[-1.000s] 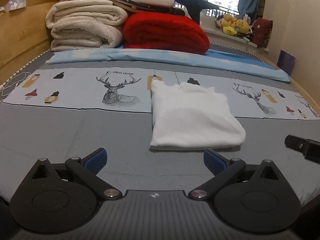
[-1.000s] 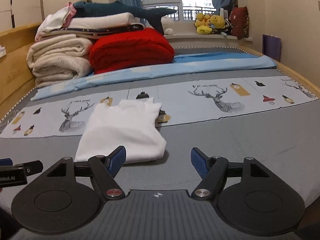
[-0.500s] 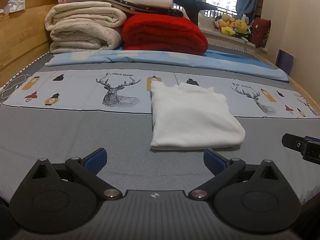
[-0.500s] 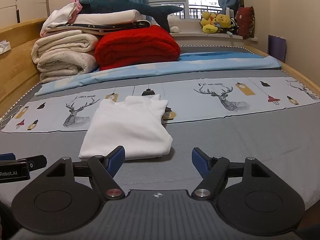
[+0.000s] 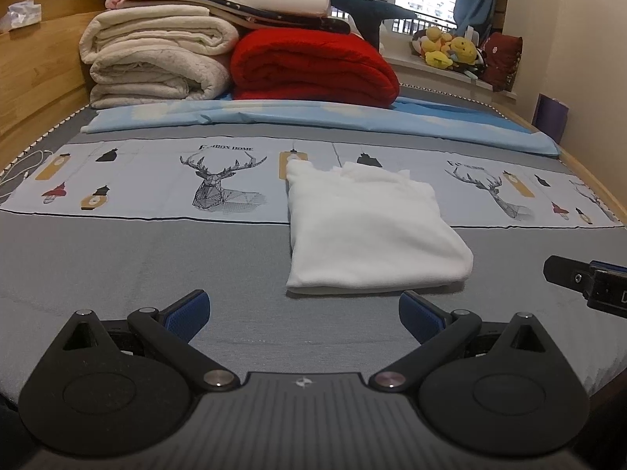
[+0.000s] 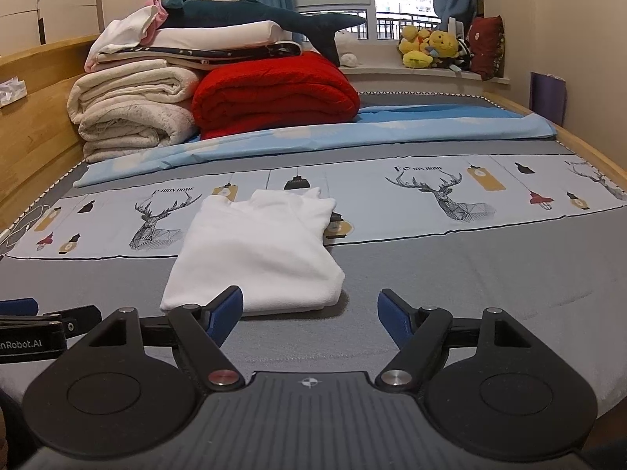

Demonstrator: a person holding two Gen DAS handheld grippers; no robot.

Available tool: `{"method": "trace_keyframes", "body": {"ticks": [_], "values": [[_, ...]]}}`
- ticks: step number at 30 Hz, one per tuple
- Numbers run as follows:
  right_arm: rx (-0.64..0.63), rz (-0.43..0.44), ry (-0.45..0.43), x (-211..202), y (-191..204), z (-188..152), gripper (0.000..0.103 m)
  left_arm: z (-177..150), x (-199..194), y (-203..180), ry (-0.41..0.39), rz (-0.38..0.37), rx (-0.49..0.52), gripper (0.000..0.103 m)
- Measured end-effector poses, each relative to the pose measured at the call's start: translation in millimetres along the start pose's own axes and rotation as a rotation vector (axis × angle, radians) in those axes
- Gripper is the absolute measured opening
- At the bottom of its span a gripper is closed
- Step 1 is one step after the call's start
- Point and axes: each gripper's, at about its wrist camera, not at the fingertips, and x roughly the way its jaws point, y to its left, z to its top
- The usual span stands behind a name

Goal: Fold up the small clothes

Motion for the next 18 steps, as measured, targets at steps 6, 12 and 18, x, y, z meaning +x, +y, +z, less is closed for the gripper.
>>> {"method": "trace_keyframes", "body": {"ticks": [6,12,18], "values": [[-0.006,0.004,0.003,1.4,1.5,0.3,0.077,0.4,0.7,0.8,0.002,-0.010,0.003,0.103],[-0.009,0.008,0.003,1.0,1.6,0.2,0.078,0.2,0.1,0.4,-0.003,-0.018,0.007,0.103],[-0.015,0.012,0.003,0.5,2.1,0.2,0.078,0.1,-0.2,0.4,-0.003,-0.023,0.007,0.103]]}}
